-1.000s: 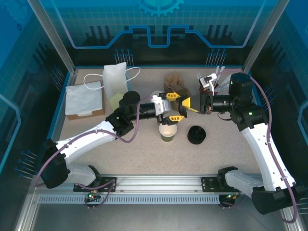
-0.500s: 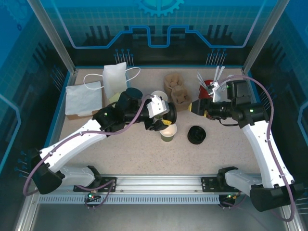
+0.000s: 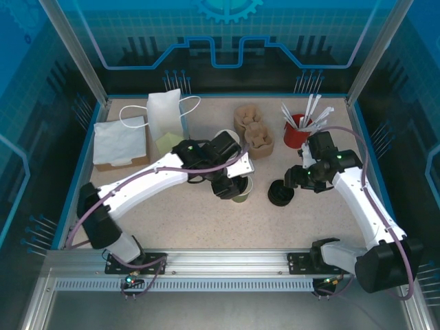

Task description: Pack the takeout coffee

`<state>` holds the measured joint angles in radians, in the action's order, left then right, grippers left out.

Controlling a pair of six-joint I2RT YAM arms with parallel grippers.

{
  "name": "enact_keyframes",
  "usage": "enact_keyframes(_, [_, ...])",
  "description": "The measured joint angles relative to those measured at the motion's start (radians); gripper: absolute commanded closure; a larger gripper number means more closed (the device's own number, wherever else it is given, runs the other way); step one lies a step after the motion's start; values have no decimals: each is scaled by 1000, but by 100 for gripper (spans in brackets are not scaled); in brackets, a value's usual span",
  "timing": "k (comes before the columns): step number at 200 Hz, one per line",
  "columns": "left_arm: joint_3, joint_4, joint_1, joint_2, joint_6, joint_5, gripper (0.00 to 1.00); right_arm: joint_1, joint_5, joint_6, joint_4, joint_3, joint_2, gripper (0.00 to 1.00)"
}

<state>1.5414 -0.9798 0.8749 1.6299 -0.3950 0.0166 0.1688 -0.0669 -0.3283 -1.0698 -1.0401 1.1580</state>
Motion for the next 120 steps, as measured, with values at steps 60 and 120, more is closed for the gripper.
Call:
enact_keyframes(60, [208, -171, 26, 210, -17, 84, 36, -3, 41, 16, 13, 29, -1, 29])
enact_keyframes(120, [314, -245, 27, 294, -52, 101, 36, -40, 29, 13, 57, 80, -39, 8])
